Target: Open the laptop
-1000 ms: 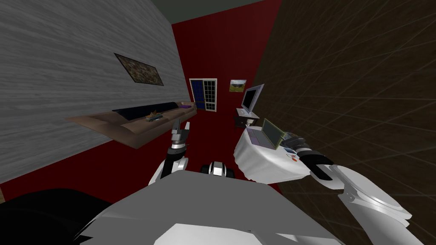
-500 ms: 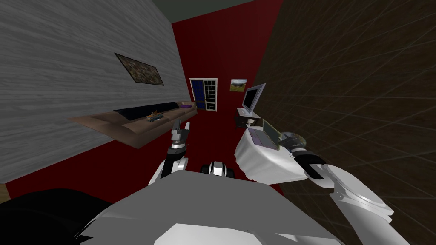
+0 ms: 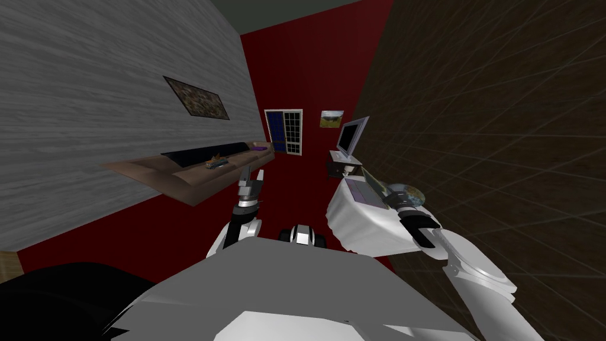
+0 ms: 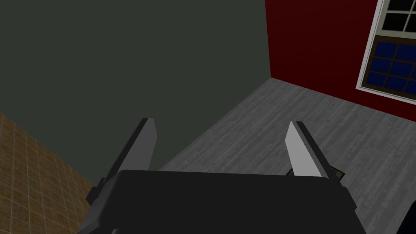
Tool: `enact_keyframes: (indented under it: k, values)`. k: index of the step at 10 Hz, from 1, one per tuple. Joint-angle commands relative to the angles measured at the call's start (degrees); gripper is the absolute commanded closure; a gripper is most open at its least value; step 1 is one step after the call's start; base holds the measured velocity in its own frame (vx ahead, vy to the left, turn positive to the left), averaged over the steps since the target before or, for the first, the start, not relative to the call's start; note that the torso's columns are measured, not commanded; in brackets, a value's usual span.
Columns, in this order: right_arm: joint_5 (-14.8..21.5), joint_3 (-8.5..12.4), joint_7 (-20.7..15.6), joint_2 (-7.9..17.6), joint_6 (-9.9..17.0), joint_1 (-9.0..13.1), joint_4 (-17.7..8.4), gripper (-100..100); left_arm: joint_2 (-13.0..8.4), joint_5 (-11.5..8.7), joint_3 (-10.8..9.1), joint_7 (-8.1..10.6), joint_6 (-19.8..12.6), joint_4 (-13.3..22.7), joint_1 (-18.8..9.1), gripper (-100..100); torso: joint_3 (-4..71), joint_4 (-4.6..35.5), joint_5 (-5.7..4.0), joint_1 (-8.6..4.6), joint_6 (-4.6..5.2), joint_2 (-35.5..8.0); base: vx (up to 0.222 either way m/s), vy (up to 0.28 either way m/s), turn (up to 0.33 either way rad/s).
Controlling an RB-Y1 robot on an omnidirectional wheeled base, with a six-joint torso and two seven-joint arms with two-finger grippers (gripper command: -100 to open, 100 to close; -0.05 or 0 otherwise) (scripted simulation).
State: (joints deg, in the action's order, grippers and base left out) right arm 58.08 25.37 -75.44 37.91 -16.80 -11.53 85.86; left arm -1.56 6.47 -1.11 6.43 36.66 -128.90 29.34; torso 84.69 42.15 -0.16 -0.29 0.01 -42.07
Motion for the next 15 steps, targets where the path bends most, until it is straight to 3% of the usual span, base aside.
enact_keyframes:
  k: [1, 3, 4, 7, 8, 9, 10, 11, 13, 14, 15]
  values:
    - [2.26, -0.70, -3.86, -2.33, 1.31, -0.05, 1.23, 100, 0.00, 0.00, 0.00, 0.00, 0.00, 0.00, 0.00, 0, 0.02, -0.04, -0.03, 0.01, -0.05, 0.04, -0.009, -0.013, 0.016]
    - [5.13, -1.39, -7.51, -5.41, 2.57, 0.08, 2.79, 100, 0.00, 0.00, 0.00, 0.00, 0.00, 0.00, 0.00, 0, 0.01, 0.02, 0.07, 0.12, -0.05, 0.01, -0.009, -0.016, 0.017]
    - [5.13, -1.39, -8.57, -5.41, 2.57, 0.08, 2.79, 100, 0.00, 0.00, 0.00, 0.00, 0.00, 0.00, 0.00, 0, -0.01, 0.04, 0.09, 0.17, -0.07, -0.03, -0.008, -0.013, 0.016]
    - [8.00, -2.08, -13.25, -8.48, 3.83, 0.22, 4.34, 100, 0.00, 0.00, 0.00, 0.00, 0.00, 0.00, 0.00, 0, -0.08, 0.14, 0.21, 0.33, -0.03, -0.17, -0.004, -0.011, 0.011]
    - [8.00, -2.08, -13.29, -8.48, 3.83, 0.22, 4.34, 100, 0.00, 0.00, 0.00, 0.00, 0.00, 0.00, 0.00, 0, -0.13, 0.17, 0.23, 0.39, -0.04, -0.23, -0.004, -0.009, 0.014]
    - [9.44, -2.43, -15.51, -10.02, 4.47, 0.28, 5.12, 100, 0.00, 0.00, 0.00, 0.00, 0.00, 0.00, 0.00, 0, -0.15, 0.20, 0.26, 0.41, -0.01, -0.28, -0.003, -0.012, 0.012]
    - [8.73, -2.25, -14.25, -9.39, 4.11, 0.34, 4.53, 100, 0.00, 0.00, 0.00, 0.00, 0.00, 0.00, 0.00, 0, -0.17, 0.19, 0.24, 0.41, -0.03, -0.30, 0.000, 0.000, 0.000]
    - [9.91, -2.12, -17.55, -12.43, 3.03, 1.72, 3.76, 100, 0.00, 0.00, 0.00, 0.00, 0.00, 0.00, 0.00, 0, -0.17, 0.20, 0.25, 0.39, 0.01, -0.30, 0.001, -0.028, -0.141]
    - [9.91, -2.12, -19.42, -12.60, 3.03, 1.72, 3.76, 100, 0.00, 0.00, 0.00, 0.00, 0.00, 0.00, 0.00, 0, -0.17, 0.17, 0.18, 0.24, 0.06, -0.30, 0.000, -0.019, -0.020]
    - [10.98, -1.94, -21.72, -15.47, 1.95, 3.11, 3.00, 100, 0.00, 0.00, 0.00, 0.00, 0.00, 0.00, 0.00, 0, -0.16, 0.20, 0.23, 0.31, 0.03, -0.29, -0.003, -0.031, -0.115]
    - [10.00, -2.27, -17.81, -10.98, 2.76, 2.52, 2.68, -100, 0.00, 0.00, 0.00, 0.00, 0.00, 0.00, 0.00, 0, -0.16, 0.18, 0.21, 0.30, 0.05, -0.28, 0.000, 0.029, -0.021]
